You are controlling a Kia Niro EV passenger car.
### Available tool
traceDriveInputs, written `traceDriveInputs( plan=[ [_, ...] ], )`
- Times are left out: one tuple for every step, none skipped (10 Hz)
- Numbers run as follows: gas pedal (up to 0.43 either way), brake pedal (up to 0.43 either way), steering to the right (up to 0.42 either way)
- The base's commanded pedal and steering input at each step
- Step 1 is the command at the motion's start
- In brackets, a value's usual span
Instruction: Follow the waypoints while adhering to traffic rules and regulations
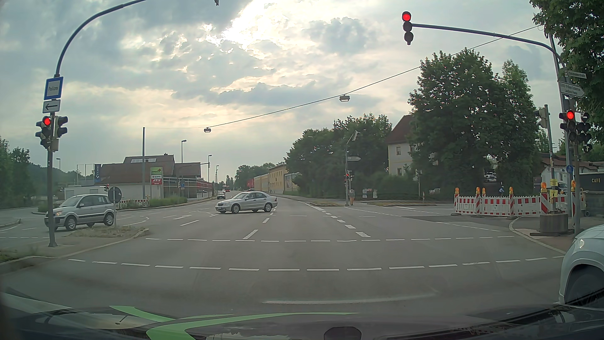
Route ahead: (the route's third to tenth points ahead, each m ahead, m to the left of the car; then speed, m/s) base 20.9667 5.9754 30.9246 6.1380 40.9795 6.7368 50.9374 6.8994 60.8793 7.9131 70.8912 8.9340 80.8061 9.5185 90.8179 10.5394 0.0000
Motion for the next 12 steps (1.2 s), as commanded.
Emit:
traceDriveInputs(
  plan=[
    [0.0, 0.256, 0.001],
    [0.0, 0.256, 0.001],
    [0.0, 0.256, 0.001],
    [0.0, 0.256, 0.001],
    [0.0, 0.256, 0.001],
    [0.0, 0.256, 0.001],
    [0.0, 0.256, 0.001],
    [0.0, 0.256, 0.001],
    [0.0, 0.256, 0.001],
    [0.0, 0.256, 0.0],
    [0.0, 0.256, 0.0],
    [0.0, 0.256, 0.0]
  ],
)
